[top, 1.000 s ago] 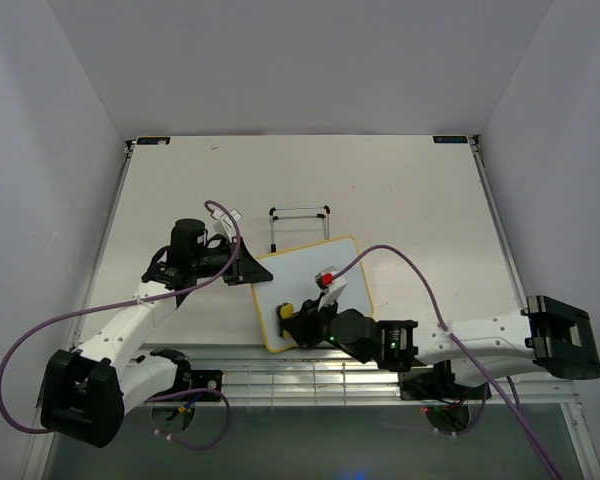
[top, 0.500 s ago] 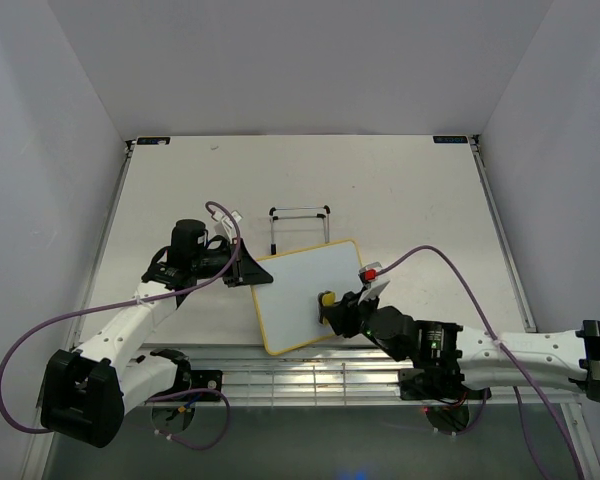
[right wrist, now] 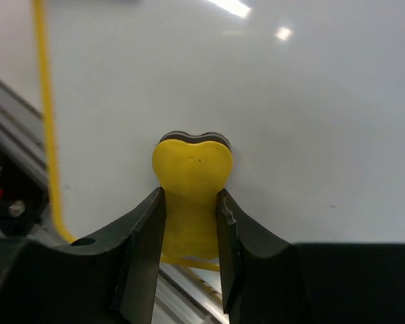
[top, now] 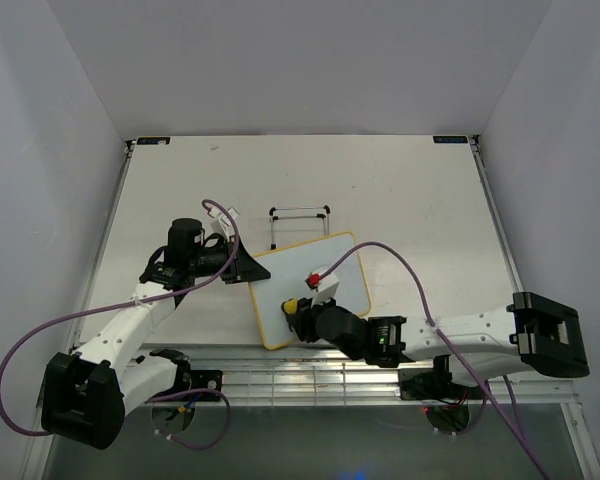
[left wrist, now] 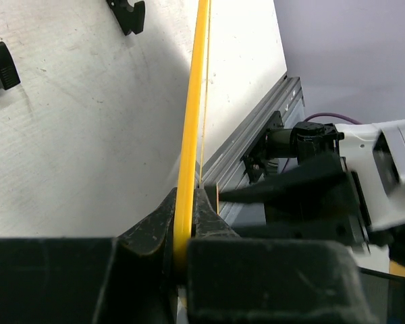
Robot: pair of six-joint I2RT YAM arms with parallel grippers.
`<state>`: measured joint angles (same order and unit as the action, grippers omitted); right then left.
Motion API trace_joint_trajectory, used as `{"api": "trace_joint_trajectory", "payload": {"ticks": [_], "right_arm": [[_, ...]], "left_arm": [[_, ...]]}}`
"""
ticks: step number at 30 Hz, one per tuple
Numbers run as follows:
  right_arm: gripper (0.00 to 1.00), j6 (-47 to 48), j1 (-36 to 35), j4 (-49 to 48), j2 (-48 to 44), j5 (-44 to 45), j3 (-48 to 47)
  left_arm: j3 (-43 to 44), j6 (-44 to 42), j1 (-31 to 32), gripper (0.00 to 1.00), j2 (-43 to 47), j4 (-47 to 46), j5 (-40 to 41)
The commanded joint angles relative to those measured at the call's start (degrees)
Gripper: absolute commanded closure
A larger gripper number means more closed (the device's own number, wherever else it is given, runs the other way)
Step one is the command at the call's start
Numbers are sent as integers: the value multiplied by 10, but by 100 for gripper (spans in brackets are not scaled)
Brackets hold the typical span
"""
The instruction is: Erase the whiteboard
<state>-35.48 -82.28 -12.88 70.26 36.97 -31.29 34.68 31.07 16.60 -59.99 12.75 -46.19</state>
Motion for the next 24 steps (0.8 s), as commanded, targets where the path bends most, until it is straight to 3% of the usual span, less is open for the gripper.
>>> {"api": "trace_joint_trajectory", "payload": {"ticks": [1, 5, 11, 19, 24], "right_arm": [[90, 8, -36, -79, 64, -62, -54], [90, 12, -56, -83, 129, -66, -123], [90, 9, -47, -69, 118, -48, -111], [90, -56, -3, -16, -27, 14, 96], [90, -94, 69, 40, -181, 16, 208]], "left_arm": [[2, -15, 14, 100, 0, 46, 37], [3, -15, 15, 100, 2, 46, 39], [2, -17, 17, 100, 5, 46, 34], [3, -18, 21, 100, 6, 46, 32], [3, -18, 22, 100, 5, 46, 30]]}}
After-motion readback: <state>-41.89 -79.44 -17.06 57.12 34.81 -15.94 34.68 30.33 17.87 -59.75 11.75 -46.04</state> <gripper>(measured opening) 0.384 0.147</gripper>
